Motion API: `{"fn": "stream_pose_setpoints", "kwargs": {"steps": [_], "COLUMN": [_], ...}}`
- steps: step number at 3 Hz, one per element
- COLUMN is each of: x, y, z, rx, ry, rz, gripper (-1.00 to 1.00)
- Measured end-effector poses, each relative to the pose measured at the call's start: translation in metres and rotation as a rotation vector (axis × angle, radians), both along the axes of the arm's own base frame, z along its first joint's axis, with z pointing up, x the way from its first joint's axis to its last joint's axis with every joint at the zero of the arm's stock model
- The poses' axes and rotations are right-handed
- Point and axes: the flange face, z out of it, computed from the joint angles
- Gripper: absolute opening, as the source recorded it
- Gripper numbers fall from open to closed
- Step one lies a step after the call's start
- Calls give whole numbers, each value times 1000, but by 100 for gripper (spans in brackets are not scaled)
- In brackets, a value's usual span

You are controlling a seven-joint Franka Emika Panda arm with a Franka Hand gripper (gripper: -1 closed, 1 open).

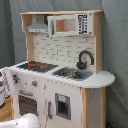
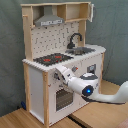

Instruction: Play with the kitchen

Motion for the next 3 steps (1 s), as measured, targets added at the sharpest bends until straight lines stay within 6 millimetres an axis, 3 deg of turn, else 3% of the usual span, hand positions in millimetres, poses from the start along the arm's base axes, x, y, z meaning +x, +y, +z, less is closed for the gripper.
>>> {"fn": "stream_pose_setpoints", "kwargs": {"steps": [3], "x": [0], "y": [0], "z": [2], "rx": [-345], "ry": [48], "rz": [15], "gripper": [-100]}}
